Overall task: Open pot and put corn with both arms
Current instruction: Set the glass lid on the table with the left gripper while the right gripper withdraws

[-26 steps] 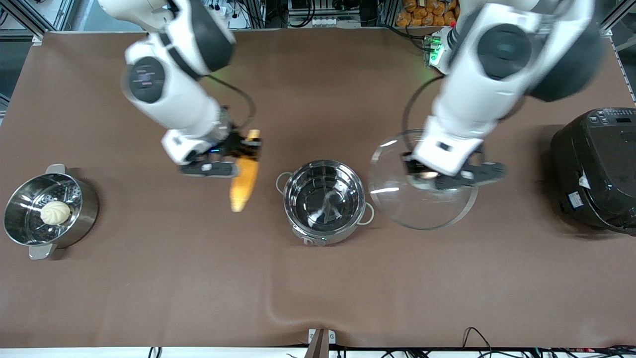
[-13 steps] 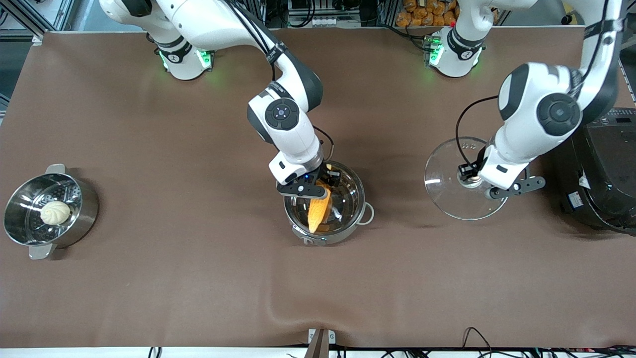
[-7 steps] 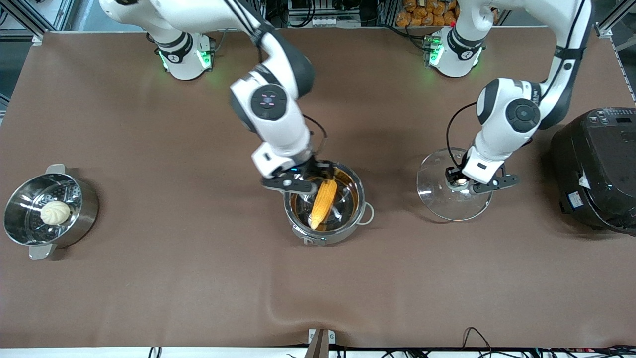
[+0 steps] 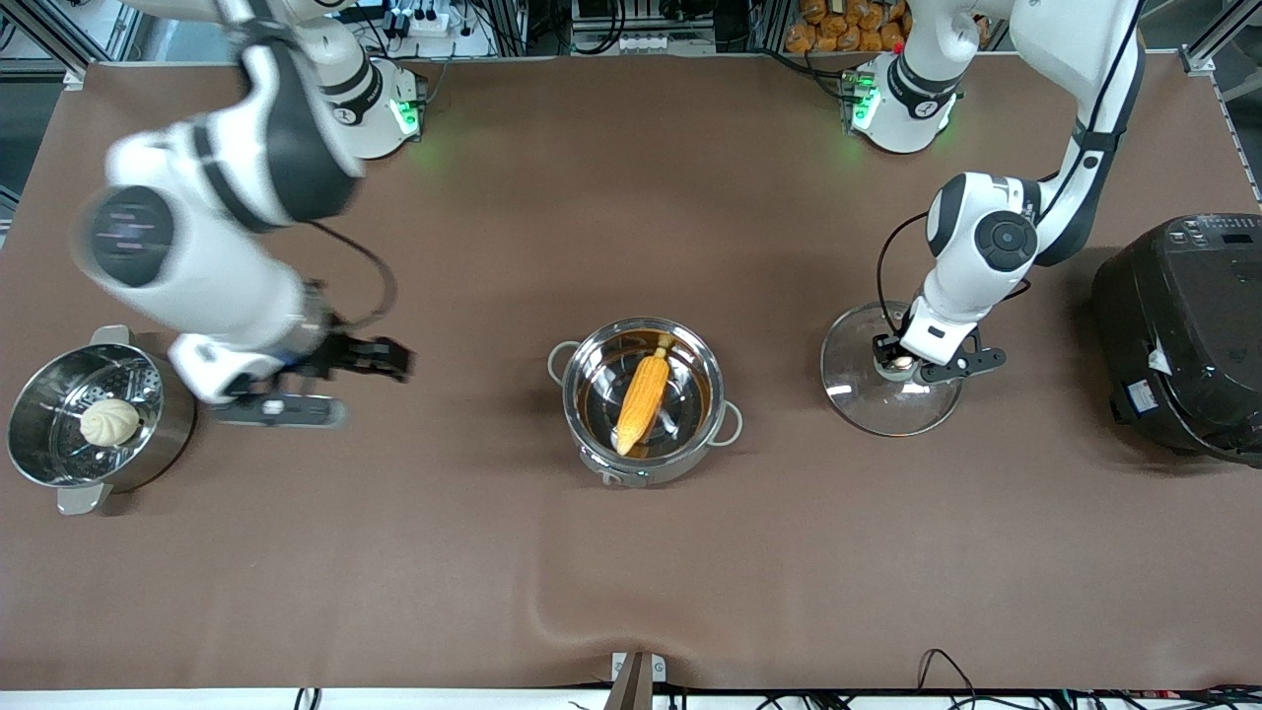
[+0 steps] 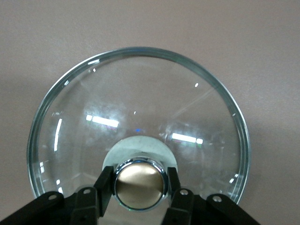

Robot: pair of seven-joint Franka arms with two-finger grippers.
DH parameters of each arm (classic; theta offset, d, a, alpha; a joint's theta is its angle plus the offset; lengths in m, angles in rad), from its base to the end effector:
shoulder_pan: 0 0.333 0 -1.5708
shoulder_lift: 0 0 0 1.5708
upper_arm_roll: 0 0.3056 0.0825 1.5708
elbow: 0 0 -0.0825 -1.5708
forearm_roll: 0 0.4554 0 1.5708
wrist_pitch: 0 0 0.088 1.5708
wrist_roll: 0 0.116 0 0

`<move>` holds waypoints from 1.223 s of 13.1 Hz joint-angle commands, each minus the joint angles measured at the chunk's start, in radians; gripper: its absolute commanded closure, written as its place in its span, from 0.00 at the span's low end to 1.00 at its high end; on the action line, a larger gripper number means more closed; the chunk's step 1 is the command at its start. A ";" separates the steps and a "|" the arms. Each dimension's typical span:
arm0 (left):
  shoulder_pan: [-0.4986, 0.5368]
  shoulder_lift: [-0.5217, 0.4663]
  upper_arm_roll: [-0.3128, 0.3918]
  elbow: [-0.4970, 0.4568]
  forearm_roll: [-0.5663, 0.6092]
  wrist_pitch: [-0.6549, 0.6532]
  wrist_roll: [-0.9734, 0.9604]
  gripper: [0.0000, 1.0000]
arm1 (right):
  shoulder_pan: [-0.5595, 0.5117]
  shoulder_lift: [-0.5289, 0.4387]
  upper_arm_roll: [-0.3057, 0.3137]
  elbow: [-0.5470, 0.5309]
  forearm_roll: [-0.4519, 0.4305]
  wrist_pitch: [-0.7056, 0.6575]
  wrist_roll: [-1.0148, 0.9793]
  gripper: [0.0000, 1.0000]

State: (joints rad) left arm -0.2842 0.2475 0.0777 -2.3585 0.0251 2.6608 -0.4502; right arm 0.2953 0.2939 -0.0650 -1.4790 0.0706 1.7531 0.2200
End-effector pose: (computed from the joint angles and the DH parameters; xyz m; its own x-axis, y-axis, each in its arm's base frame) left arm 0.5412 -0.1117 0.1490 0.9742 0.2166 0.0633 0.2173 -0.9761 -0.0048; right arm 0.6943 0.1747 0.4738 0.9996 0.0001 -0.0299 -0.0012 -0.9990 -0.0449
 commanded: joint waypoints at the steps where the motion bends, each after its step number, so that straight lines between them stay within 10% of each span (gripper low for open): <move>1: 0.011 -0.010 -0.003 0.033 0.024 -0.007 0.007 0.00 | -0.100 -0.200 0.022 -0.159 -0.014 -0.035 -0.109 0.00; 5: 0.014 -0.135 -0.001 0.158 0.039 -0.230 0.033 0.00 | -0.168 -0.321 0.021 -0.153 -0.026 -0.145 -0.135 0.00; 10: 0.014 -0.146 -0.004 0.672 0.053 -0.838 0.062 0.00 | -0.215 -0.272 0.017 -0.060 -0.012 -0.196 -0.261 0.00; 16: 0.014 -0.226 -0.007 0.734 0.041 -0.929 0.084 0.00 | -0.239 -0.271 0.017 0.014 -0.023 -0.285 -0.266 0.00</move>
State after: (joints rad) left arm -0.2791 0.0468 0.0770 -1.6295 0.0611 1.7705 -0.3898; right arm 0.0810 0.0080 -0.0651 -1.5140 0.0585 1.5104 -0.0299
